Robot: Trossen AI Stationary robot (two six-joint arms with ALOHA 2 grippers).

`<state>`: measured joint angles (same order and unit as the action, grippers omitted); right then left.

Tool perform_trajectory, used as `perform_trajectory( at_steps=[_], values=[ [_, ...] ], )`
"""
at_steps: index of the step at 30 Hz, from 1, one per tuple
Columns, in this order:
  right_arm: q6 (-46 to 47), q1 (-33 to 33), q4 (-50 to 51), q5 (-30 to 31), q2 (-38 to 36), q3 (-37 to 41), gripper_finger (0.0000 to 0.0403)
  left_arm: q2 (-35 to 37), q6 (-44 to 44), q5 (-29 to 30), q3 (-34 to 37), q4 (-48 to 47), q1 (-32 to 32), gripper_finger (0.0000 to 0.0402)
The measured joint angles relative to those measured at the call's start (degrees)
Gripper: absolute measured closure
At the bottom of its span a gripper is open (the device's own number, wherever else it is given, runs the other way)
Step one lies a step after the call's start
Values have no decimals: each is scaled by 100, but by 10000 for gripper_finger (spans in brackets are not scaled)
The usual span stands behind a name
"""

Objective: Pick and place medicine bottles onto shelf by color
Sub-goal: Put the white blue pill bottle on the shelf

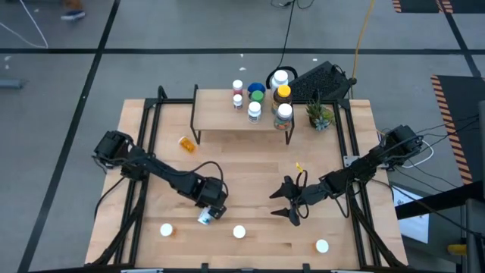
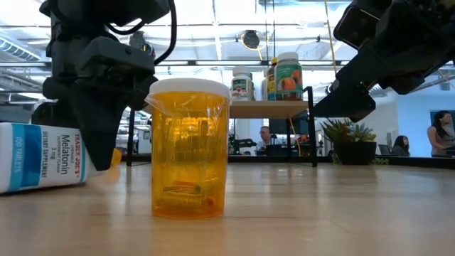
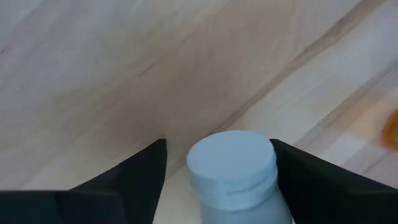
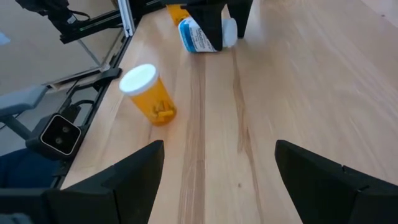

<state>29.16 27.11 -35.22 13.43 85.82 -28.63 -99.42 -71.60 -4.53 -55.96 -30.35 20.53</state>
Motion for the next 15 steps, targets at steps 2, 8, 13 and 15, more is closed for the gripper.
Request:
perform_trajectory(
  at_steps=[2, 8, 13, 15],
  values=[
    [14, 0, -2, -1, 0, 1, 103, -2, 61, -20, 0, -2, -6, 152],
    [64, 0, 21, -2, 0, 1, 103, 57, 252, -59, -7, 90, -105, 220],
    [65, 0, 31, 1, 0, 1, 103, 55, 648, 18, -104, 46, -206, 230],
    [16, 0, 28, 22, 0, 1, 103, 104, 903, 205, -218, 49, -247, 223]
  ],
)
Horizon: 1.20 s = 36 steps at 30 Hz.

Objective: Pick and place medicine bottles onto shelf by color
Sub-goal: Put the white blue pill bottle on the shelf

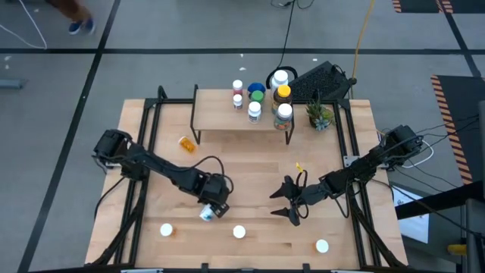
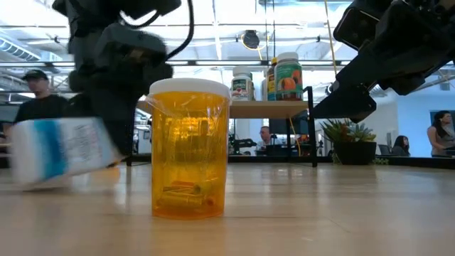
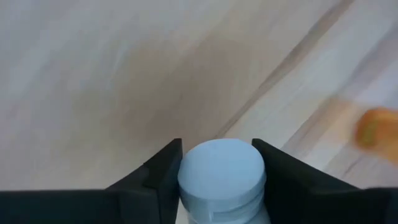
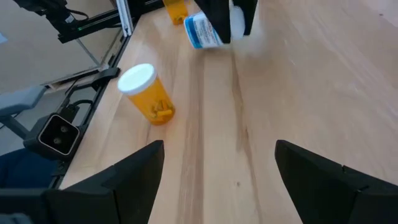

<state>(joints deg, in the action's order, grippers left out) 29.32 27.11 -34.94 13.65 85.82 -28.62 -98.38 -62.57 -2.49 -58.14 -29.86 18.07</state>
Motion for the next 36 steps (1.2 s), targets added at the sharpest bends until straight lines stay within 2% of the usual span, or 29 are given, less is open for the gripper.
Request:
perform_trajectory(
  at_steps=[4, 8, 11, 14, 18, 20, 23, 28, 33, 36],
  values=[
    [-63, 0, -11, 153, 0, 0, 103, 217, 780, 415, -329, -3, -127, 206],
    [-131, -2, -33, 152, 0, 0, 103, 439, 1739, 895, -746, -5, -340, 217],
    [-156, -2, -36, 151, 0, 0, 103, 567, 2639, 1344, -1095, -5, -541, 229],
    [-199, -2, -7, 153, 0, 0, 103, 627, 3740, 1978, -1460, 80, -808, 224],
    [-286, -2, 0, 153, 0, 0, 103, 635, 5240, 2645, -1672, 988, -1175, 208],
    [-321, -2, 8, 159, 0, 0, 103, 633, 5801, 2585, -1640, 1704, -1394, 211],
    [-335, -2, 65, 163, 0, 0, 103, 633, 6288, 2161, -1629, 2306, -1780, 226],
    [-357, -2, 400, 187, 0, 0, 103, 729, 6819, 1672, -1612, 2316, -2369, 230],
    [-270, 2, 840, 564, 0, 0, 103, 800, 7155, 1043, -1611, 2295, -2816, 206],
    [-128, 23, 1071, 836, 0, 0, 103, 835, 7324, 761, -1612, 2288, -3004, 215]
  ],
)
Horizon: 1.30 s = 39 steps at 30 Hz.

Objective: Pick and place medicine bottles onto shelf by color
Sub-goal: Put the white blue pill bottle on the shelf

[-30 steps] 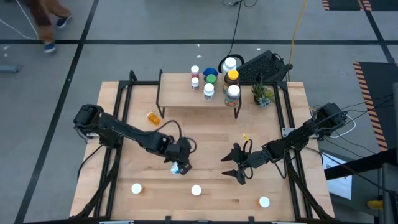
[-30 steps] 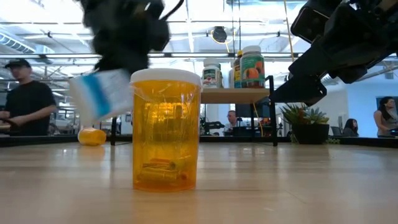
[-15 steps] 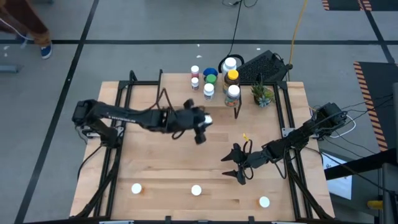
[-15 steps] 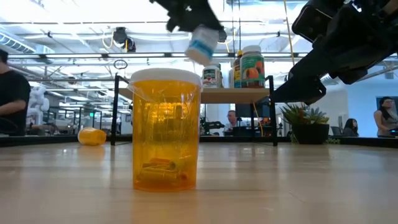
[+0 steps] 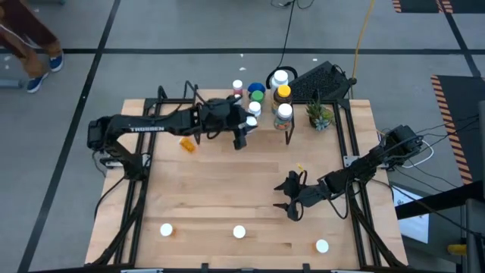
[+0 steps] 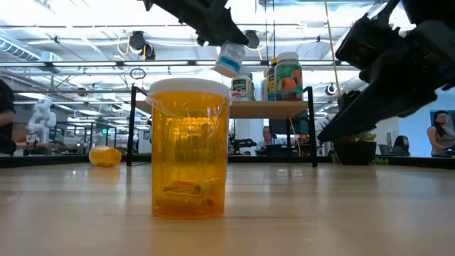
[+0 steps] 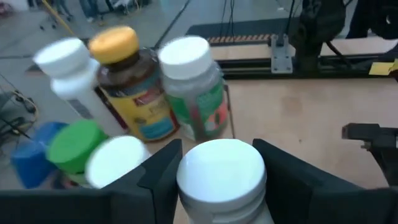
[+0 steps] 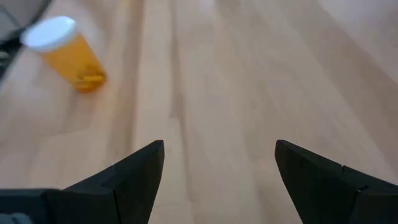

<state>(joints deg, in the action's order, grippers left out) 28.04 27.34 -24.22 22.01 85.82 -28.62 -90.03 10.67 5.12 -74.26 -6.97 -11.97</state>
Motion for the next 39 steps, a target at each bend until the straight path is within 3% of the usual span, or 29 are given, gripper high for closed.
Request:
perform_trajectory(
  at_steps=[8, 13, 17, 20, 23, 27, 39],
  values=[
    [12, 19, 4, 60, 0, 1, 103, 414, 255, -194, 128, -526, -484, 227],
    [35, 19, -16, 65, 0, 0, 103, 893, 243, -607, 663, -122, -745, 202],
    [23, 17, 1, 82, 0, 2, 103, 1377, 372, -780, 1355, 462, -943, 218],
    [-29, 12, -97, 87, 0, 2, 103, 1594, 573, -1373, 1910, 1226, -1154, 230],
    [-79, -27, -180, 88, 0, 2, 103, 1601, 840, -2028, 2459, 2241, -1370, 223],
    [-124, -88, -290, 86, 0, 2, 103, 1448, 1070, -2299, 2910, 3306, -1589, 198],
    [-473, -330, -468, 49, 0, 2, 103, 929, 1046, -2611, 2955, 3472, -1840, 221]
  ],
)
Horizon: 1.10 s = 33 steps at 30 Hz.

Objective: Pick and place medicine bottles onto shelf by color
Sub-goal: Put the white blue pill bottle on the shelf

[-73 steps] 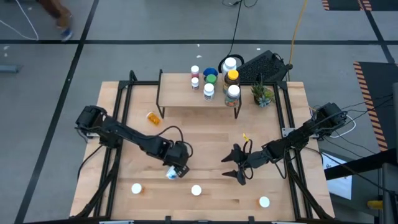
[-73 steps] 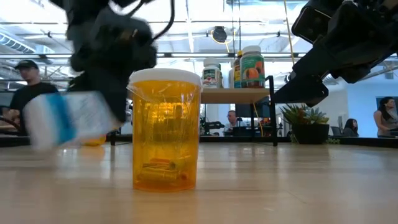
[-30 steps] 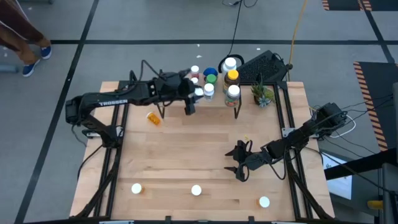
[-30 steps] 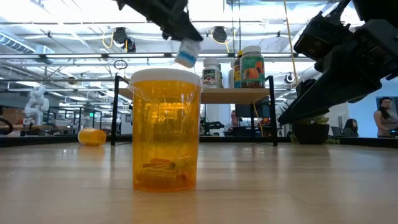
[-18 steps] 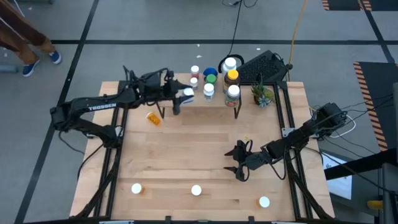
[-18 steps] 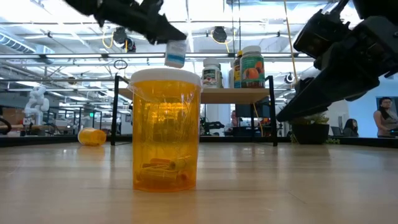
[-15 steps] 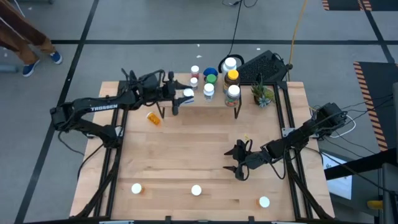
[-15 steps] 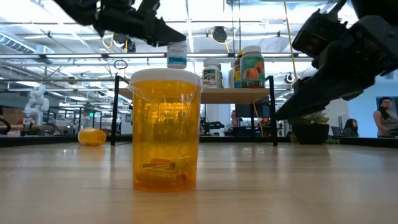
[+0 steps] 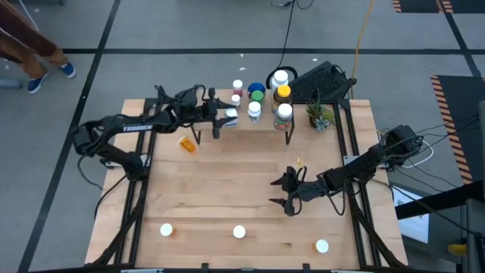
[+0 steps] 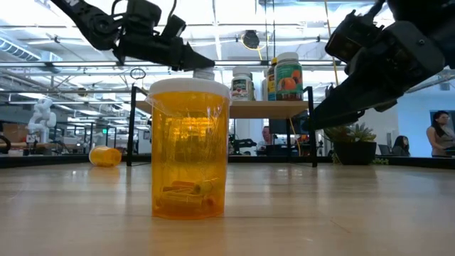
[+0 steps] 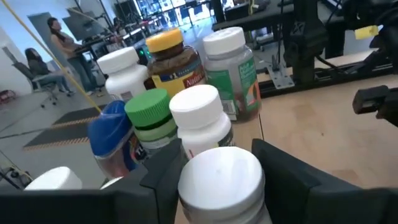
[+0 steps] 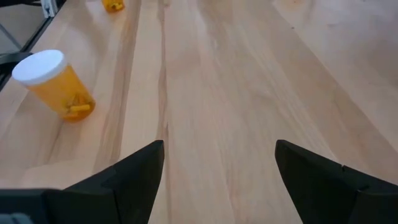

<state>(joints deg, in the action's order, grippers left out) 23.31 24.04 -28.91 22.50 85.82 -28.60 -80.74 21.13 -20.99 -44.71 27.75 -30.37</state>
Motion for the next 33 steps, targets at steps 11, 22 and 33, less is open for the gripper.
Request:
perform_trajectory(
  at_steps=[11, 22, 33],
  values=[
    [-66, -9, 2, -7, 0, 0, 103, -41, -12, 376, 0, 8, 2, 191],
    [-67, -9, 2, -12, 0, 0, 103, 38, -94, 722, -2, 255, 64, 192],
    [-146, -9, 50, -24, 0, 0, 103, 877, -967, 2346, -2, -450, 641, 166]
  ],
)
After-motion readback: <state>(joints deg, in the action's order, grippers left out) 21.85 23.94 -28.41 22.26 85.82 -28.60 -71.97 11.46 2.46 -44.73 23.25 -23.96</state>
